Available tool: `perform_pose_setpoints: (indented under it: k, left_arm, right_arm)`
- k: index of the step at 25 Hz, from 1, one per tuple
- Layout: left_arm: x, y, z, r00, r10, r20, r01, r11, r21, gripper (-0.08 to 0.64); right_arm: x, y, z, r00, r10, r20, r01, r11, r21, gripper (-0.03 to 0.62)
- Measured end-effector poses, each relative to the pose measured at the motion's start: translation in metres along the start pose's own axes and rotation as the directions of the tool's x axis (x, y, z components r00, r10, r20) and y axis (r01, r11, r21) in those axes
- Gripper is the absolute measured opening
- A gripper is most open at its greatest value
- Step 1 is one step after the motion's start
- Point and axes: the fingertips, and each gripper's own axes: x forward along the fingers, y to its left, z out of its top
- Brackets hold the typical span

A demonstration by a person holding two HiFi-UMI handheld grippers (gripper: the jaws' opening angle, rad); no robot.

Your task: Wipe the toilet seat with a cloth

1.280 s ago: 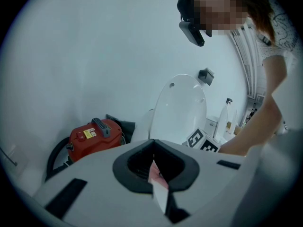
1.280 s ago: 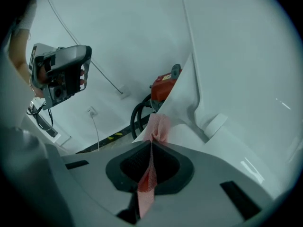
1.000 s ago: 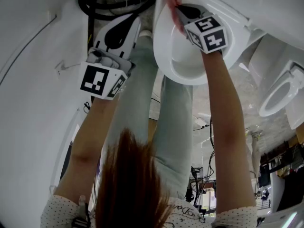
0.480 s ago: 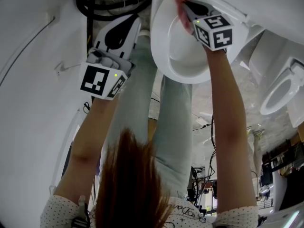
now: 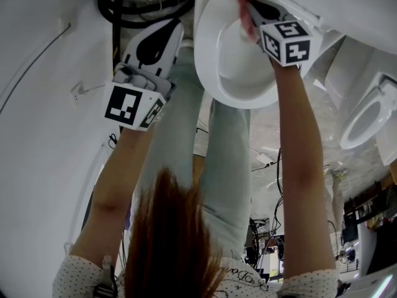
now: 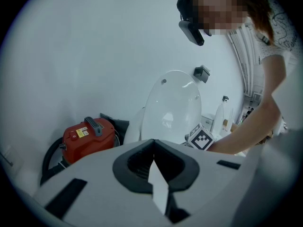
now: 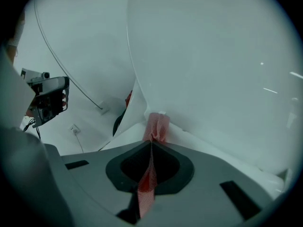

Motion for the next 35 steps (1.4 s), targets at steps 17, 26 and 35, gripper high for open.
perform_pose_setpoints:
  k: [17,26,35]
  left_arm:
    - [0.004,-0.014,-0.005,1.0,-0.013,0.002,0.013,1.0,0.007,0.003]
    - [0.004,-0.022,-0.007,1.0,-0.02,-0.005,0.02,1.0,0.012,0.003]
    - [0.004,-0.034,-0.008,1.0,-0.029,-0.006,0.029,0.999,0.017,0.003]
  right_arm:
    - [-0.025,-0.032,-0.011,0.995,-0.072,0.063,0.065,0.992,0.112,0.02]
    - [-0.042,-0.049,-0.021,0.99,-0.123,0.076,0.109,0.98,0.166,0.02]
    - [-0.059,-0.065,-0.034,0.983,-0.163,0.082,0.141,0.964,0.225,0.02]
